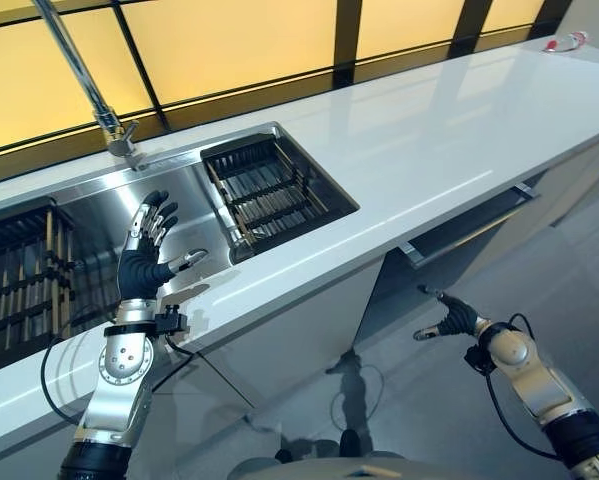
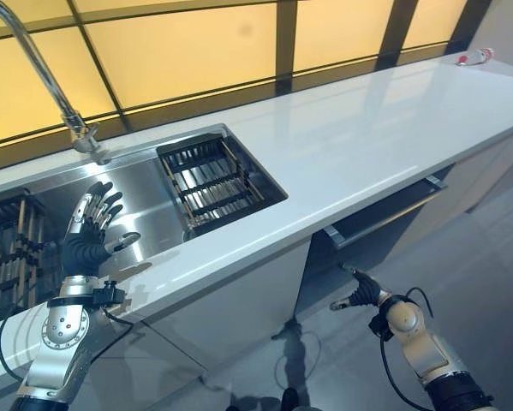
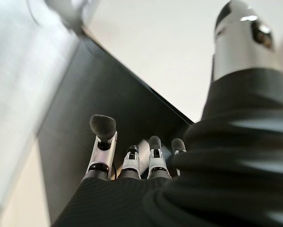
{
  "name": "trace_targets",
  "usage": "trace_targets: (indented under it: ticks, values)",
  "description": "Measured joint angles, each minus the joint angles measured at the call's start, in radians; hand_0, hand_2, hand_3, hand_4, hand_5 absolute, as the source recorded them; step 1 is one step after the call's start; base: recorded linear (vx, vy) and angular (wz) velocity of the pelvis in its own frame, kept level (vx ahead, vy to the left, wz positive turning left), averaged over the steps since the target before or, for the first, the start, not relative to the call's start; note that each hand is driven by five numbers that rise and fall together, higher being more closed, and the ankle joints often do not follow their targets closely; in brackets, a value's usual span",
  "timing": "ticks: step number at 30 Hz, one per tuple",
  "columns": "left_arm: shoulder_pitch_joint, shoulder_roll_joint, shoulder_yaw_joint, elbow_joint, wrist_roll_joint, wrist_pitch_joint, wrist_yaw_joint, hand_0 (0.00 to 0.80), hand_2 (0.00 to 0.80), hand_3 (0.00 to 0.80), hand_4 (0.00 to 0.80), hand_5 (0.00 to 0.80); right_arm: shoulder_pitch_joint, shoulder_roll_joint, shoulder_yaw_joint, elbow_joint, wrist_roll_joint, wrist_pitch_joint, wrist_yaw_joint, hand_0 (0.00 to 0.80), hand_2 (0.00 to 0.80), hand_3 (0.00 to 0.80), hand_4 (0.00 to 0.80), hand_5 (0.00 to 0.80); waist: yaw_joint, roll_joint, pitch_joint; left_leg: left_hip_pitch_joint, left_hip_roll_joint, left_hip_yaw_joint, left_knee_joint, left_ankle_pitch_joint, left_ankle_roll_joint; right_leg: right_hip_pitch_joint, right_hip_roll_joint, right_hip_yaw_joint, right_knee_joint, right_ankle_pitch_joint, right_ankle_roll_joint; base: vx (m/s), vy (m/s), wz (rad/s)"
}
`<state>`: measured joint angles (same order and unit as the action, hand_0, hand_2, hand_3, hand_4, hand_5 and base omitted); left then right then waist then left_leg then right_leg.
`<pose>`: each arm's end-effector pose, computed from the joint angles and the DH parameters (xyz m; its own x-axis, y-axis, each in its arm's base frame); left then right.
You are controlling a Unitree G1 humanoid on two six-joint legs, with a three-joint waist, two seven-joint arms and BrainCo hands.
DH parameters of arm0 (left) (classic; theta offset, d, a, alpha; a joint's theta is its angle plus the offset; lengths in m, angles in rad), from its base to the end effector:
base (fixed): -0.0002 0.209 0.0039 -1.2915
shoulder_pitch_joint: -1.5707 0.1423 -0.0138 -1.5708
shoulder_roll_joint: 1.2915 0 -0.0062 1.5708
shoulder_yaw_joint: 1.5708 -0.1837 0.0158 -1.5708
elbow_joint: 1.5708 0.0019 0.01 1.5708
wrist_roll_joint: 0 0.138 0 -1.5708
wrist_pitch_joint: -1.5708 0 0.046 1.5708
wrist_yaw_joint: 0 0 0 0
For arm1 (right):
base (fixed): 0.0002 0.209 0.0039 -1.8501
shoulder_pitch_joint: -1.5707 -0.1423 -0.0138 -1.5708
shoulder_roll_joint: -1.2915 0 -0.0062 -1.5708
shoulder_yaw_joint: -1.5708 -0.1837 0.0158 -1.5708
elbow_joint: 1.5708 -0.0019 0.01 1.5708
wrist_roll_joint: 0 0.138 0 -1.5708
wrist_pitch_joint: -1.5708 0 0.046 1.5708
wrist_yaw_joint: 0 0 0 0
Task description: Take plates into dishwasher
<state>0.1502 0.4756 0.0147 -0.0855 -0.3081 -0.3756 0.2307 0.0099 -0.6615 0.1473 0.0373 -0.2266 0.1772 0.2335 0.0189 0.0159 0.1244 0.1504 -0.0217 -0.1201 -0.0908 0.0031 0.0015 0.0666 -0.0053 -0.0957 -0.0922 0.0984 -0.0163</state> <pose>0.1716 0.2367 0.0719 0.9254 0.1796 0.3338 -0.2221 0.9705 0.0935 0.1985 -0.2540 0.0568 0.9074 0.0970 -0.4088 -0.3773 0.6164 -0.6912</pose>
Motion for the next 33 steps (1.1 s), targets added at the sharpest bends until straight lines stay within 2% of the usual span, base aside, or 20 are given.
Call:
trace_targets:
  ticks: [6,10,14,17,23,27,30,33]
  values:
    - [0.034,-0.002,0.034,-0.004,0.002,0.062,0.015,0.000,0.000,0.000,0.000,0.000,0.028,0.002,-0.029,-0.040,-0.024,-0.001,-0.049,0.000,0.000,0.000,0.000,0.000,0.029,0.000,-0.006,-0.008,0.000,-0.024,-0.001,0.000,0.000,0.000,-0.002,-0.022,0.000,-0.006,0.000,-0.012,0.013,0.11]
    - [0.033,-0.002,0.037,-0.006,0.002,0.077,0.018,0.000,0.000,0.000,0.000,0.000,0.028,0.036,-0.031,-0.042,-0.017,-0.021,-0.189,0.000,0.000,0.000,0.000,0.000,0.032,0.000,-0.006,-0.011,0.000,-0.030,-0.001,0.001,-0.001,0.000,-0.002,-0.028,0.000,-0.009,0.000,-0.026,0.024,0.05]
    - [0.031,-0.013,0.036,-0.007,0.006,0.082,0.036,0.000,0.000,0.000,0.000,0.000,0.027,0.110,-0.057,-0.124,-0.013,-0.151,-0.374,0.000,0.000,0.000,0.000,0.000,0.030,0.004,-0.006,-0.018,-0.001,-0.032,0.003,0.001,-0.001,-0.006,-0.002,-0.031,0.000,-0.011,0.001,-0.016,0.016,0.02]
    - [0.019,-0.026,0.034,-0.007,0.012,0.082,0.037,0.000,0.000,0.000,0.000,0.000,0.016,0.121,-0.051,-0.150,-0.006,-0.270,-0.426,0.000,0.000,0.000,0.000,0.000,0.033,0.006,-0.007,-0.018,-0.002,-0.032,0.003,0.001,0.000,-0.005,-0.004,-0.031,0.000,-0.011,0.002,0.000,0.000,0.00]
    - [0.008,-0.026,0.032,-0.007,0.012,0.083,0.037,0.000,0.000,0.000,0.000,0.000,-0.009,0.118,-0.051,-0.175,0.018,-0.408,-0.492,0.000,0.000,0.000,0.000,0.000,0.051,0.017,-0.001,-0.019,-0.003,-0.035,0.003,0.001,0.000,-0.006,-0.004,-0.033,0.000,-0.014,0.006,0.000,0.002,0.01]
    - [0.008,-0.026,0.032,-0.007,0.012,0.083,0.037,0.000,0.000,0.000,0.000,0.000,-0.021,0.109,-0.033,-0.221,0.025,-0.466,-0.502,0.000,0.000,0.000,0.000,0.000,0.053,0.021,0.001,-0.021,-0.003,-0.044,0.003,0.001,0.000,-0.005,-0.005,-0.043,0.000,-0.017,0.005,0.005,0.007,0.07]
    - [0.005,-0.026,0.024,-0.007,0.012,0.083,0.037,0.000,0.000,0.000,0.000,0.000,-0.031,0.101,-0.011,-0.228,0.047,-0.476,-0.487,0.000,0.000,0.000,0.000,0.000,0.054,0.021,0.001,-0.022,-0.003,-0.047,0.003,0.001,0.000,-0.005,-0.005,-0.046,0.000,-0.018,0.006,0.000,0.000,0.01]
    - [0.005,-0.026,0.008,-0.007,0.011,0.083,0.035,0.000,0.000,0.000,0.000,0.000,-0.032,0.098,-0.001,-0.228,0.104,-0.476,-0.420,0.000,0.000,0.000,0.000,0.000,0.057,0.021,0.001,-0.023,-0.004,-0.049,0.003,0.001,0.000,-0.004,-0.007,-0.049,0.000,-0.019,0.007,0.000,0.000,0.00]
